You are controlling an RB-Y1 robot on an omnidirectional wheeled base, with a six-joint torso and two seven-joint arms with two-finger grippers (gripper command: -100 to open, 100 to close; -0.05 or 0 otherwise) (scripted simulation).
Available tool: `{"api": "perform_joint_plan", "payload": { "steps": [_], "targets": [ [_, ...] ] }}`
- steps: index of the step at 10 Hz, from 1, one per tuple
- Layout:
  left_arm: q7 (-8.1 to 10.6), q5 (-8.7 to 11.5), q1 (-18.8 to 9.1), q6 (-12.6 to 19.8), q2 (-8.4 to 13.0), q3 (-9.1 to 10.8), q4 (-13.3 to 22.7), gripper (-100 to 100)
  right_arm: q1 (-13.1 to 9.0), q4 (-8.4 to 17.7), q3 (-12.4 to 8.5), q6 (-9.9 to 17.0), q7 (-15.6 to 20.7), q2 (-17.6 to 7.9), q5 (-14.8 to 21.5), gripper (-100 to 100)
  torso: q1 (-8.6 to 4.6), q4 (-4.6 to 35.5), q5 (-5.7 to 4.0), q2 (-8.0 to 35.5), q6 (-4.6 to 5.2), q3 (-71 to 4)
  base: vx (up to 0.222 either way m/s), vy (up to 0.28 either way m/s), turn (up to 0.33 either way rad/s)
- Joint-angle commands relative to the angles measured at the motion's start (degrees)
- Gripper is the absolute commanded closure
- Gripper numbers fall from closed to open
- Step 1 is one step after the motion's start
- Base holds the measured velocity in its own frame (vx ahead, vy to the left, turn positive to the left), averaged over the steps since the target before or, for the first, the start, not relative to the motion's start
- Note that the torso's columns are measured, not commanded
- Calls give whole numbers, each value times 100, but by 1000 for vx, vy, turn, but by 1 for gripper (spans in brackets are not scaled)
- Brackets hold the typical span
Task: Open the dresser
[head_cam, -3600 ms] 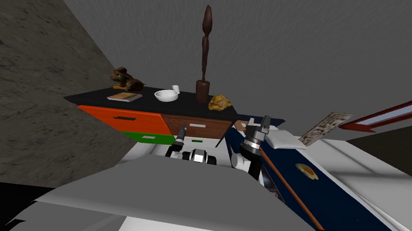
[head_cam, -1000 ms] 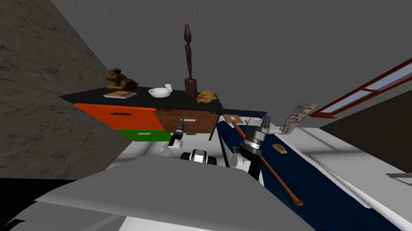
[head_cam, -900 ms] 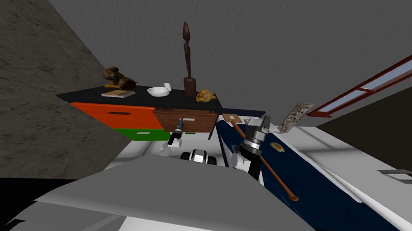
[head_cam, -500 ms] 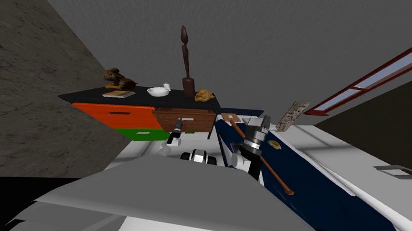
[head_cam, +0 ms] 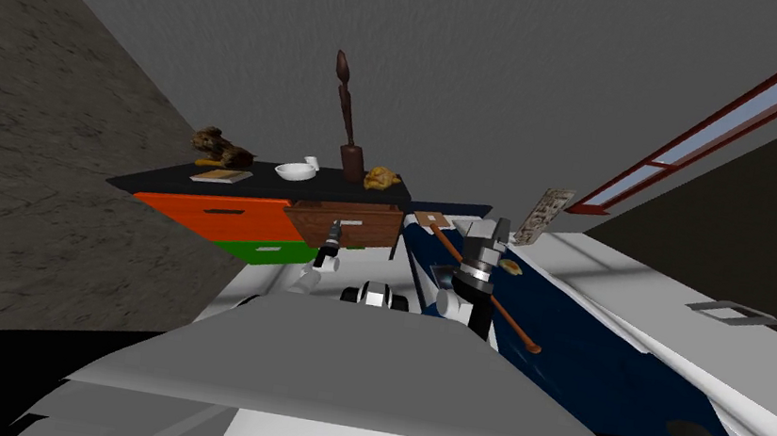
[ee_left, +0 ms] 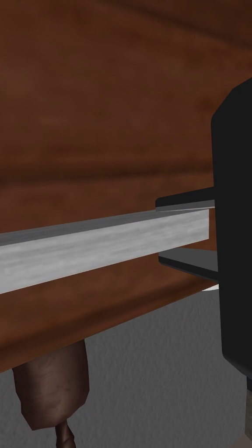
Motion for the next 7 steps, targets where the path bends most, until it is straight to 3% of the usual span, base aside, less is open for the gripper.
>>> {"api": "perform_joint_plan", "payload": {
  "steps": [1, 2, 3, 4, 5, 6, 7],
  "targets": [
    [351, -236, -331, 18, 136, 364, 524, 100, -1, 0, 1, 0, 0, 0, 0, 0, -17, 6, -3, 19, 8, 8, -119, -76, -53],
    [351, -236, -331, 18, 136, 364, 524, 100, -1, 0, 1, 0, 0, 1, 0, 0, -29, 4, -3, 29, 8, 17, -61, -42, 1],
    [617, -473, -676, 5, 275, 630, 838, 100, 0, 0, 0, 0, 0, 0, 0, 0, -14, 5, -3, 13, 3, 8, -109, -72, -119],
    [701, -473, -697, 5, 275, 717, 963, 100, -1, 0, 1, 0, 0, 0, 0, 0, -28, 25, -14, 27, 13, 13, -103, -68, -70],
    [903, -709, -996, -7, 414, 934, 1182, 100, -1, 0, 0, 0, 0, 0, 0, 0, -33, 21, -12, 37, 7, 21, -155, -99, -84],
    [1050, -709, -1063, -7, 414, 1070, 1401, 100, -1, 0, 1, 0, 0, 1, 0, 0, -49, 36, -19, 56, 19, 30, -136, -81, -57],
    [1050, -709, -1063, -7, 414, 1070, 1401, 100, -1, 0, 1, 0, 0, 1, 0, 0, -48, 42, -24, 57, 14, 34, -60, -47, -7]
  ]
}}
